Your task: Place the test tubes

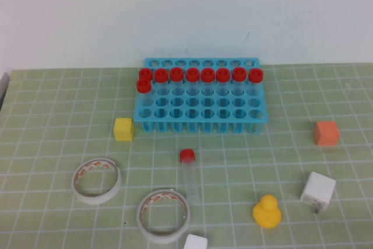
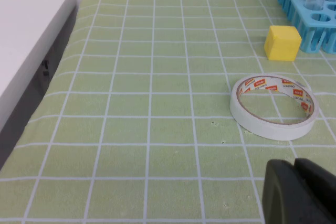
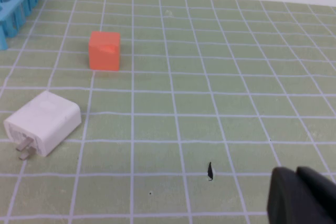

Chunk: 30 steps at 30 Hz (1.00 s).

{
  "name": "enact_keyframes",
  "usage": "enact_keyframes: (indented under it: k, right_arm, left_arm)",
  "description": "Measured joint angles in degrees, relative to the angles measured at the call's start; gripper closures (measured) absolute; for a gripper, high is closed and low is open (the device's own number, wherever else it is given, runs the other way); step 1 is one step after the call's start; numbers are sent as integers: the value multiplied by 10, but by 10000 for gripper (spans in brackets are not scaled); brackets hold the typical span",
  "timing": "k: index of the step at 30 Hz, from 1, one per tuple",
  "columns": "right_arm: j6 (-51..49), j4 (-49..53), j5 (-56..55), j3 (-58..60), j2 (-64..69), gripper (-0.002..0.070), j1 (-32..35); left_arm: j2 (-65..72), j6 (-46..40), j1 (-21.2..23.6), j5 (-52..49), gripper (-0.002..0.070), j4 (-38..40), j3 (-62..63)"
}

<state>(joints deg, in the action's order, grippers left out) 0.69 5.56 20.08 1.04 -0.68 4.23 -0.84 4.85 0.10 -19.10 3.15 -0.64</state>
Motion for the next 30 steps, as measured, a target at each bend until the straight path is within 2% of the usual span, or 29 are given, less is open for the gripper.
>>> enact_keyframes:
  k: [30]
  right_arm:
    - [0,20,0,0,0,678,0]
  left_arm:
    - [0,0,0,0,676,0,0]
